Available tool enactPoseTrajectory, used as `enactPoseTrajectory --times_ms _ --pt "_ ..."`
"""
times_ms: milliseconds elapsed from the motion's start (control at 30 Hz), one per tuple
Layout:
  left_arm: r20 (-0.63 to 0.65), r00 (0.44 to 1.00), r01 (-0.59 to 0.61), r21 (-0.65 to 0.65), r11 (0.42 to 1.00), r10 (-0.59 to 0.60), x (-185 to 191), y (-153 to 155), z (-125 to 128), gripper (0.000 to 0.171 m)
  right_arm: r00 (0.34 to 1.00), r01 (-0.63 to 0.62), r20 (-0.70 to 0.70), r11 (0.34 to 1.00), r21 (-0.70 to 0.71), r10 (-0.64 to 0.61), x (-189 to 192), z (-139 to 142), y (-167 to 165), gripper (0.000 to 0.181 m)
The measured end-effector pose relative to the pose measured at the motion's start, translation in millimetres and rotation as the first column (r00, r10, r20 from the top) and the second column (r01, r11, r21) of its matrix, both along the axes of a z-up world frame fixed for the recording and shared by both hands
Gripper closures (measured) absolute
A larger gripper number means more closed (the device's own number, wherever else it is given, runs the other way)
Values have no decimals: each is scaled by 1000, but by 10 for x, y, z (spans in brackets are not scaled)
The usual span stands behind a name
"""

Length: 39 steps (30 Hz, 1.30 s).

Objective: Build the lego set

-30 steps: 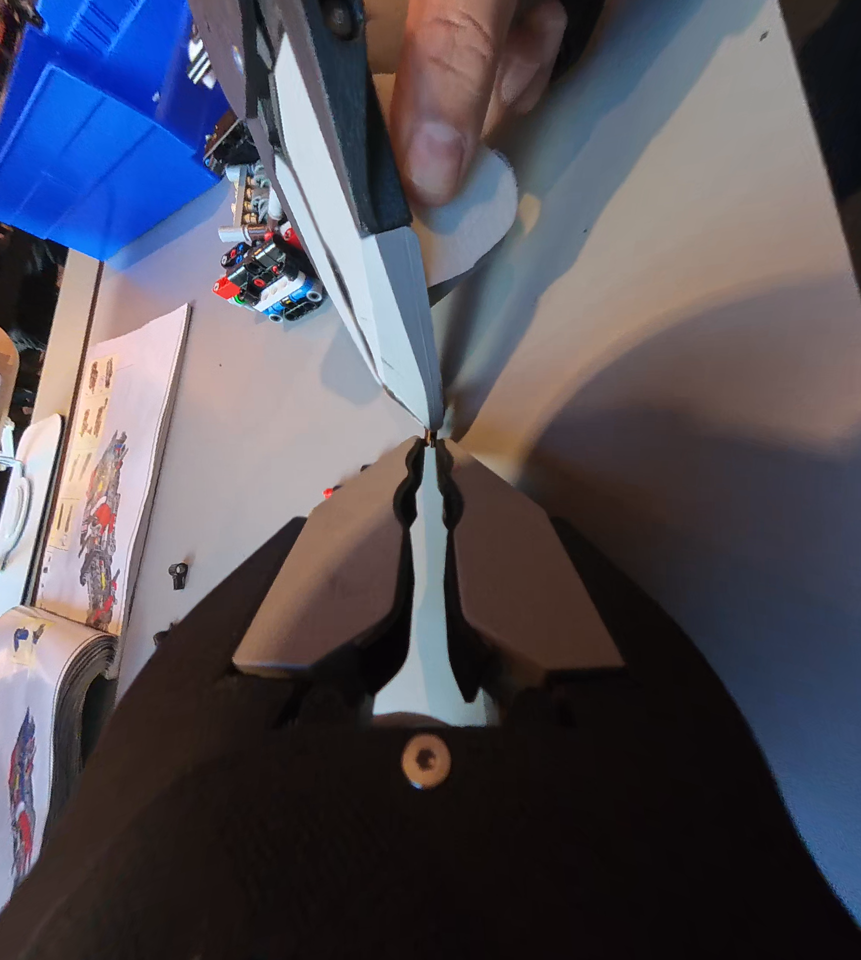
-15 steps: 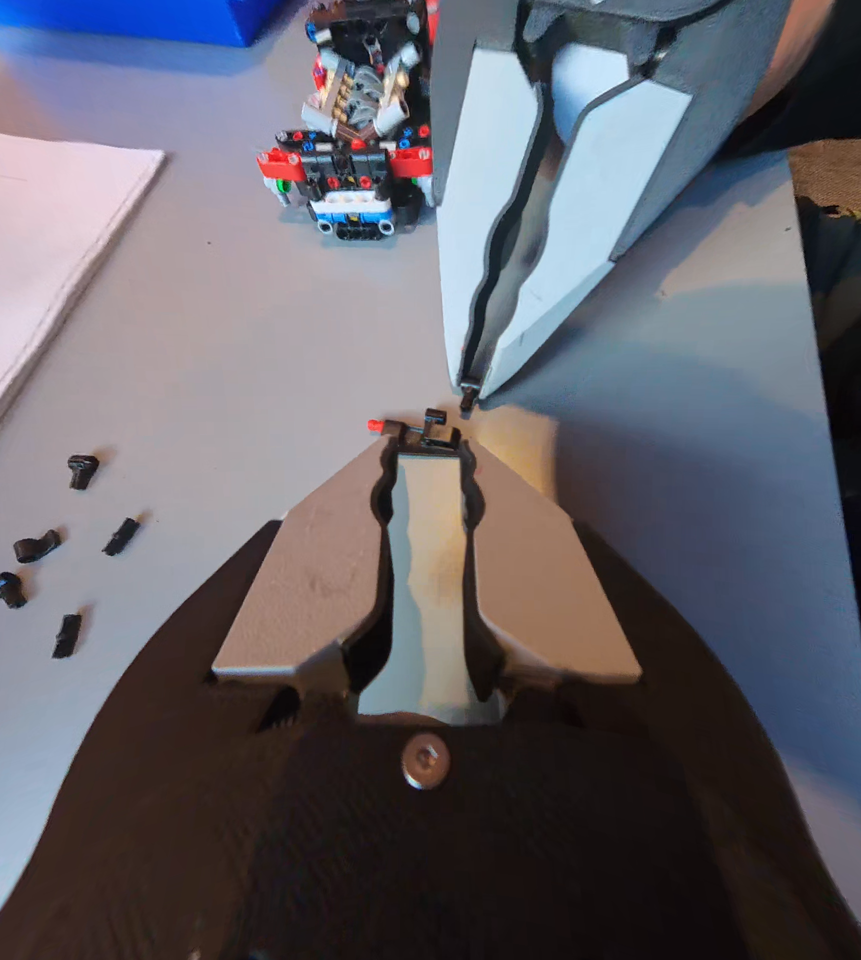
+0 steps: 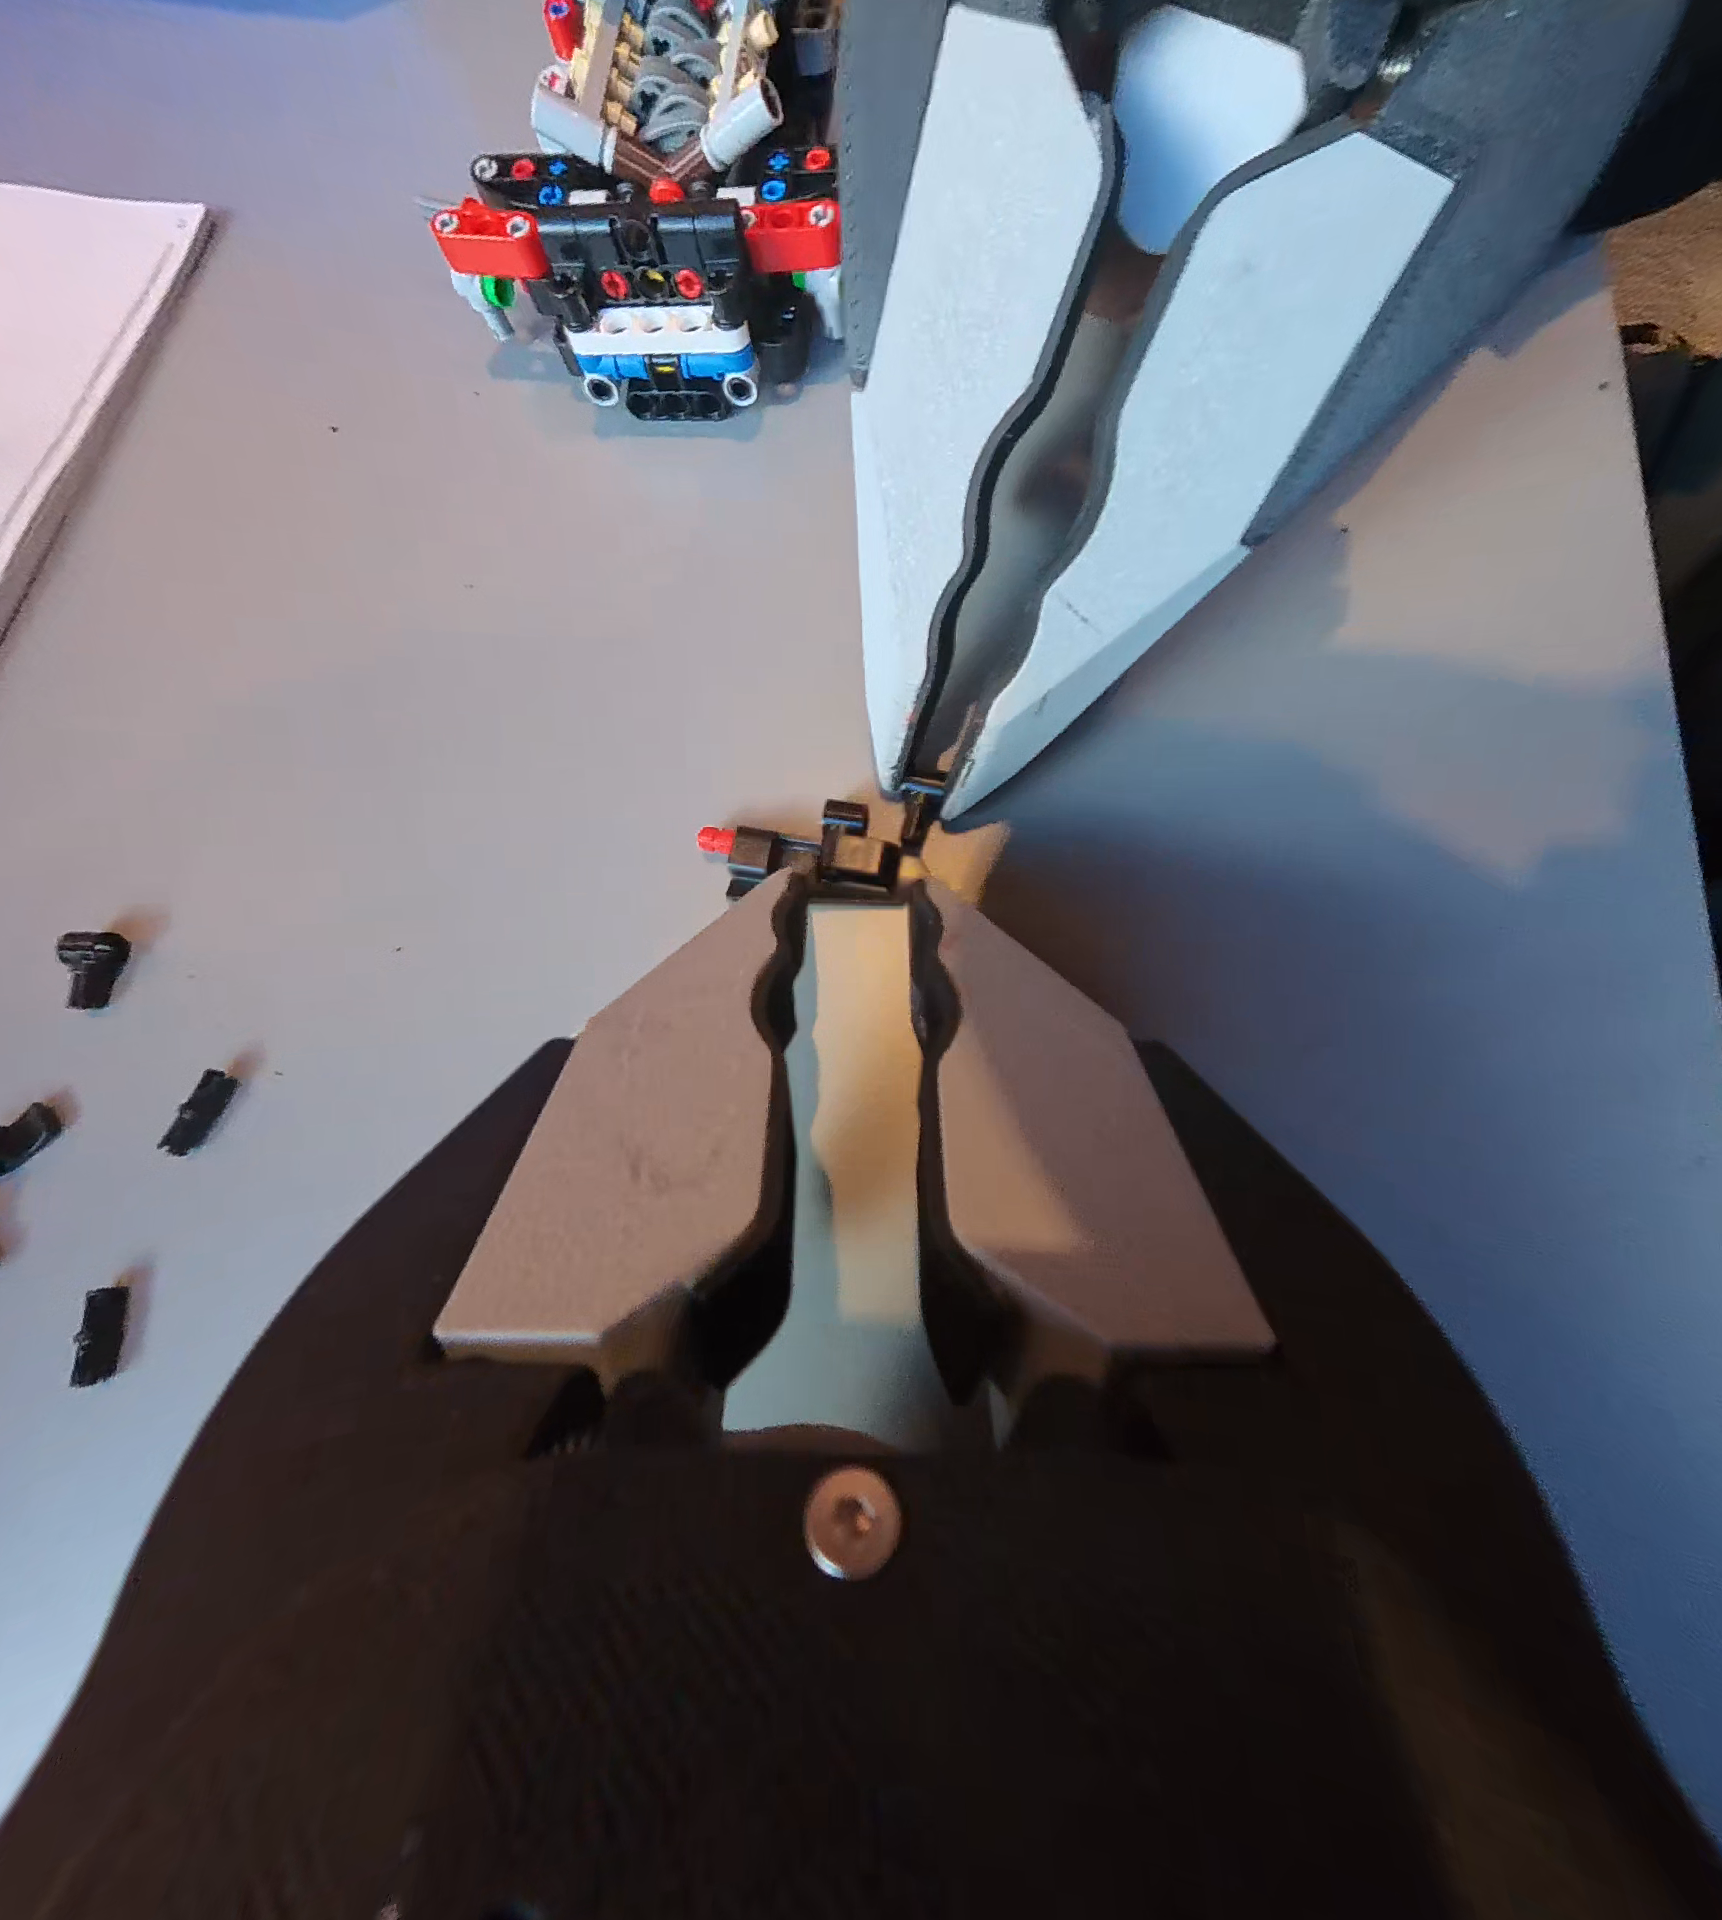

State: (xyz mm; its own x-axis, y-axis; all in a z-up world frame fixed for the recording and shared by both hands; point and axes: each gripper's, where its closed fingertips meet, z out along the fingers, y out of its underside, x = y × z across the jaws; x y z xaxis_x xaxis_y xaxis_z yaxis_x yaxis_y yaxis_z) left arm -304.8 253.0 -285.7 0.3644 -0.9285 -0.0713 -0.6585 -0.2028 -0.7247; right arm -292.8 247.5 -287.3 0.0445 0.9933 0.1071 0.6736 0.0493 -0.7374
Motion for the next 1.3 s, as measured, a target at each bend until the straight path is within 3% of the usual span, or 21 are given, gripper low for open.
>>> enactPoseTrajectory --times_ms 567,900,1000,1100,1233,1300 --pt "16 998 58 -41 997 -57 66 23 -6 160 1000 12 1 998 54 -13 -17 4 55 177" --pt "8 999 50 -28 998 -50 68 24 -11 160 1000 -11 18 981 194 8 -27 7 60 176" --pt "6 999 50 -23 998 -50 69 25 -11 160 1000 -7 15 992 129 5 -30 2 59 176" --pt "0 999 45 -8 999 -45 68 28 -10 160 998 70 2 994 -85 -70 -32 1 56 176" --pt "-20 999 26 38 999 -25 66 30 -8 161 984 173 -3 946 -275 -180 -45 12 56 176" --pt "-5 1000 22 5 1000 -22 63 30 -9 161 975 199 -11 891 -409 -223 -49 19 47 176"
